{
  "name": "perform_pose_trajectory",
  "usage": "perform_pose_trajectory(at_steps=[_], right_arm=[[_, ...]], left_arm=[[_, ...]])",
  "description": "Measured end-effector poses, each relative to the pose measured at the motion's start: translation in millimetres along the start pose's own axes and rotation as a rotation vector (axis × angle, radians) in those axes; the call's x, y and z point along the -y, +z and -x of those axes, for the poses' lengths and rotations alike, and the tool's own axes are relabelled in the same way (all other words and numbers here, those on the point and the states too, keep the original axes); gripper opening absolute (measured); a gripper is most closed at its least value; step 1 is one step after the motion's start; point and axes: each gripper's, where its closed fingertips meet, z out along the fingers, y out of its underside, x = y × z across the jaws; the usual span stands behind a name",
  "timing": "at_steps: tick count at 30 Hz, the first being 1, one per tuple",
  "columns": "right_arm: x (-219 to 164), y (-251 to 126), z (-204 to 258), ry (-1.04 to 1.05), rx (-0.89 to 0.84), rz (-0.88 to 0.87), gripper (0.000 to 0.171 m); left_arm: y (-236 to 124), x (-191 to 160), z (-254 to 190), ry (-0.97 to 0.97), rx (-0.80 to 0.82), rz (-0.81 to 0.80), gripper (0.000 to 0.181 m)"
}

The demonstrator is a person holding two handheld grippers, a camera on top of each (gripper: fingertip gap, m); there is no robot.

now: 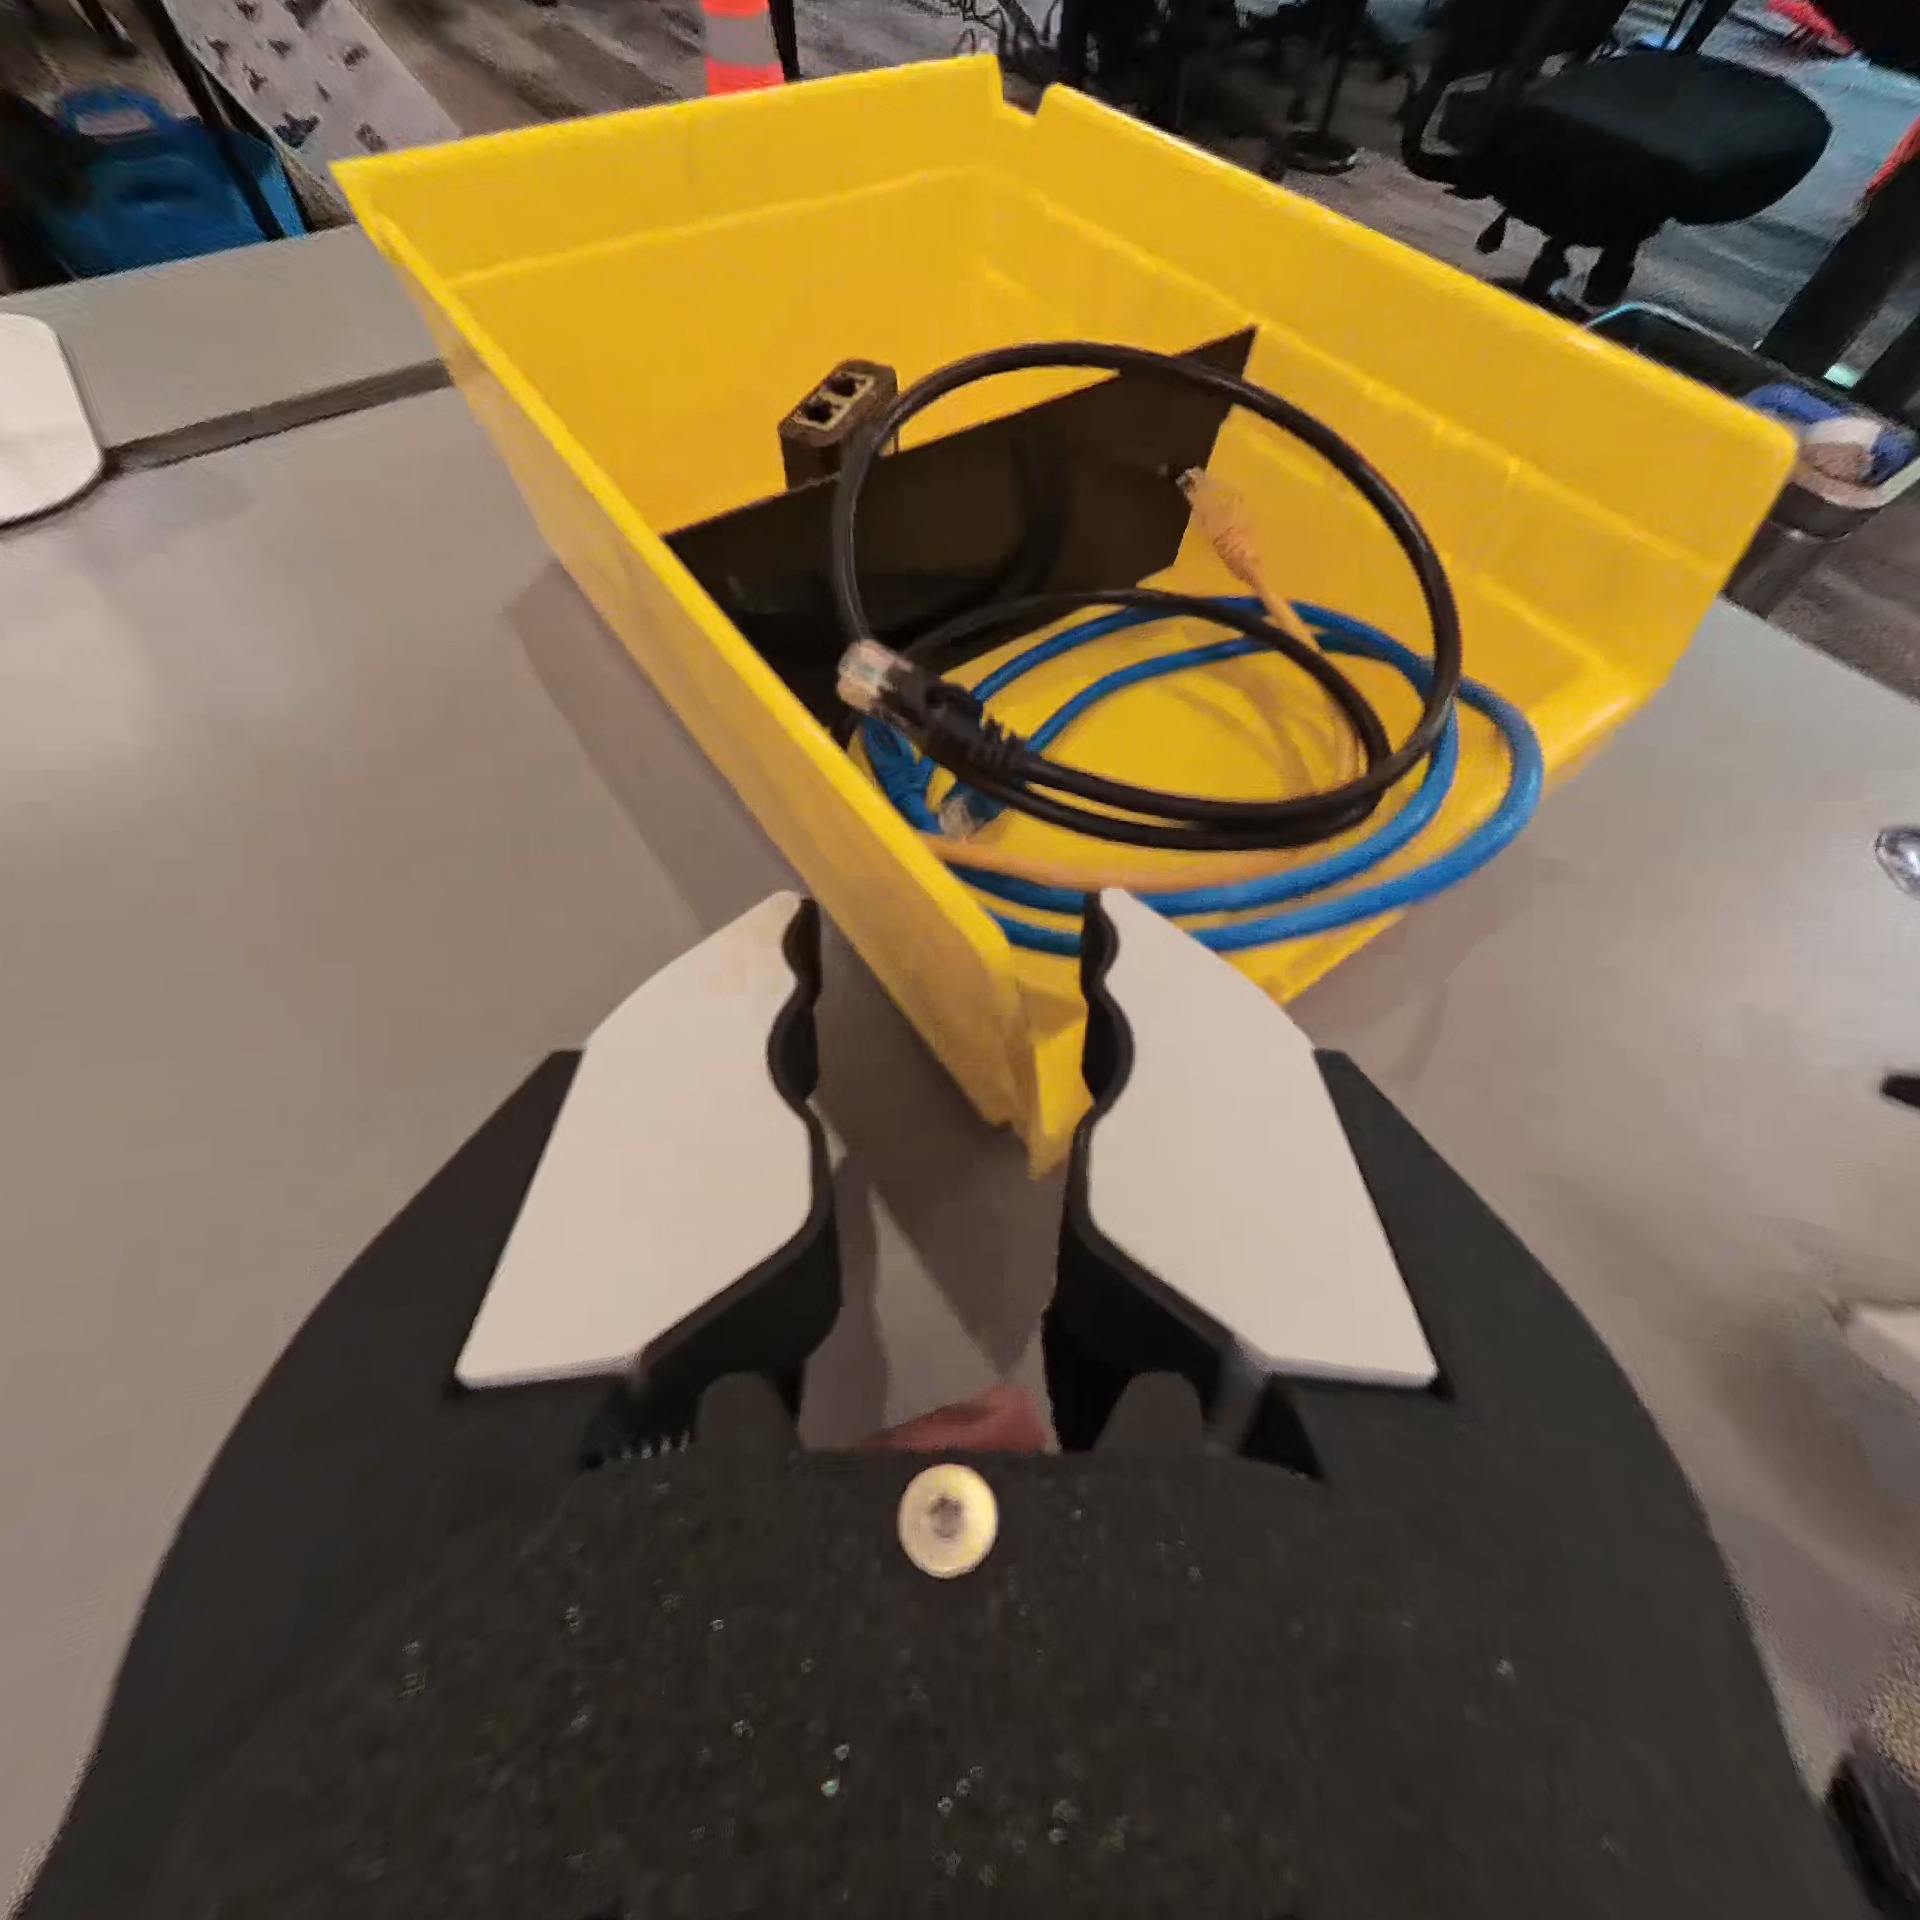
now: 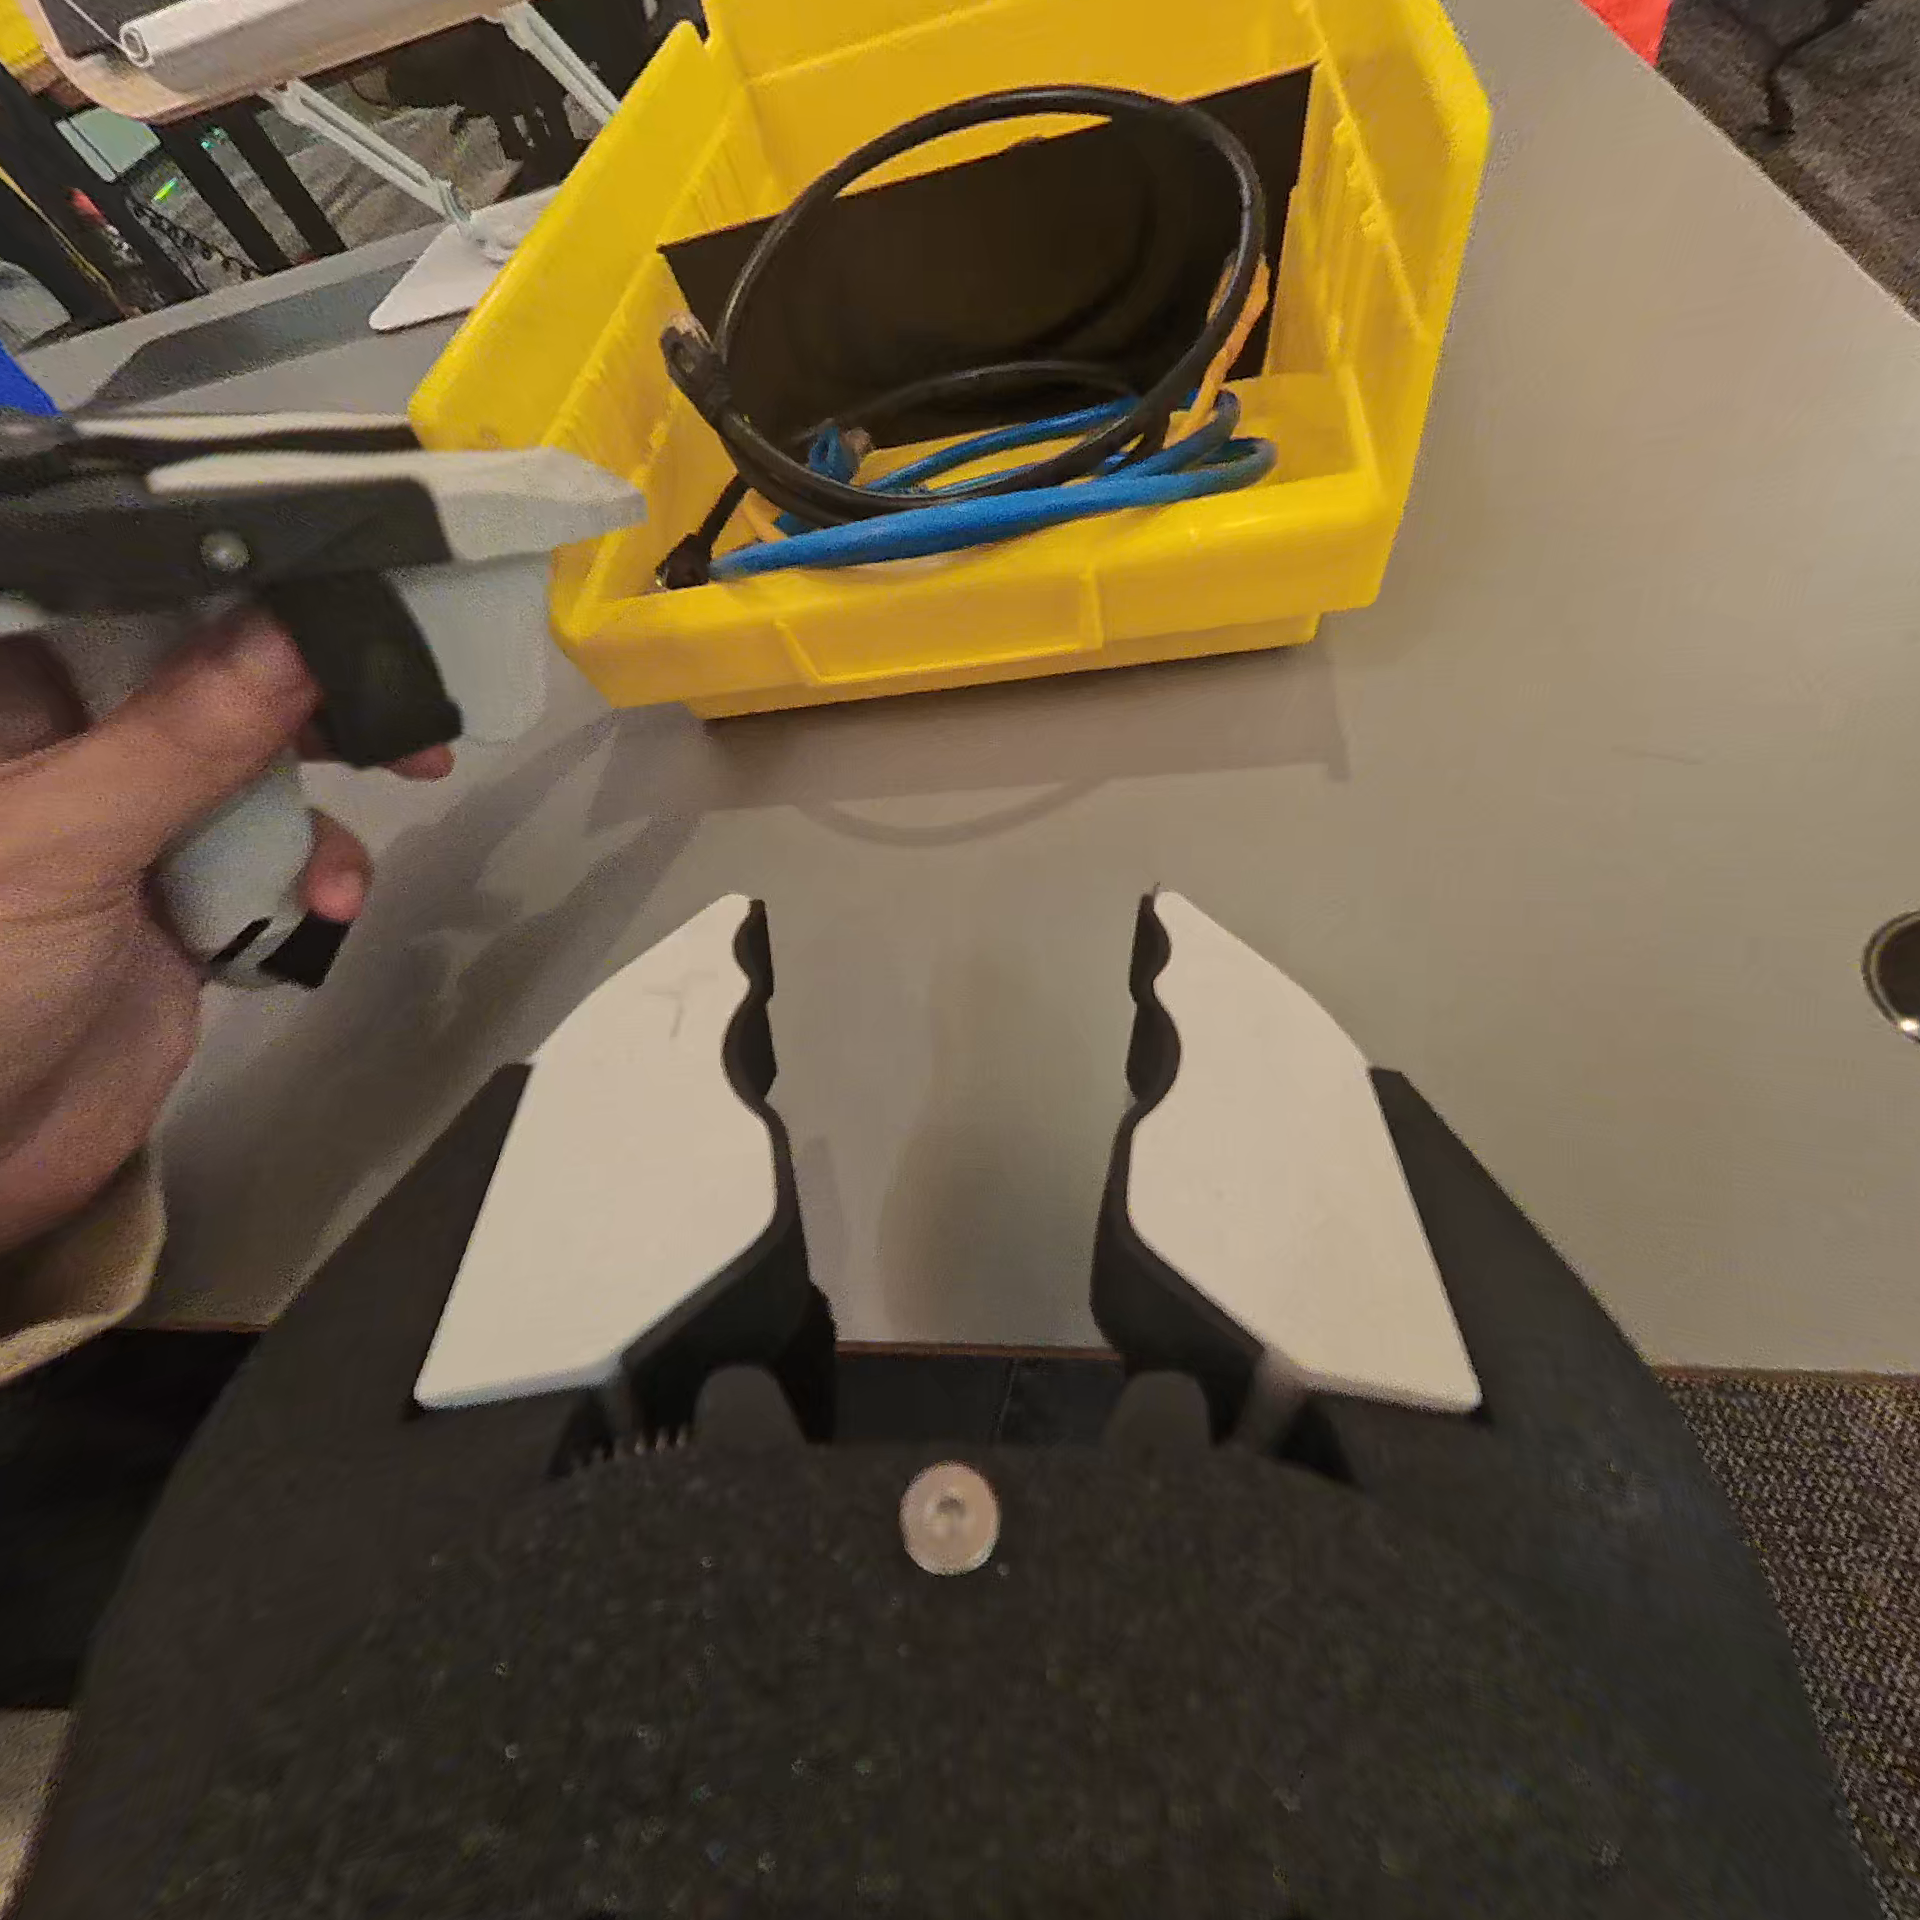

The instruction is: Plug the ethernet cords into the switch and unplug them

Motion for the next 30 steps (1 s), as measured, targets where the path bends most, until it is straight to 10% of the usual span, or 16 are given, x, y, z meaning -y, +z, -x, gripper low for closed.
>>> perform_pose_trajectory(at_steps=[9, 22, 30], right_arm=[[14.7, -4.5, -20.2, 0.052, -0.181, -0.063, 0.056], [22.3, 31.6, 6.1, 0.068, -0.287, -0.042, 0.005], [57.6, 61.9, 63.8, 0.004, -0.296, -0.091, 0.003]], left_arm=[[-7.9, -1.2, 44.7, -0.098, 0.113, -0.014, 0.009], [-68.8, -28.7, 52.4, -0.102, 0.142, -0.039, 0.007], [-100.4, -26.0, 111.3, -0.191, 0.26, -0.08, 0.005]])
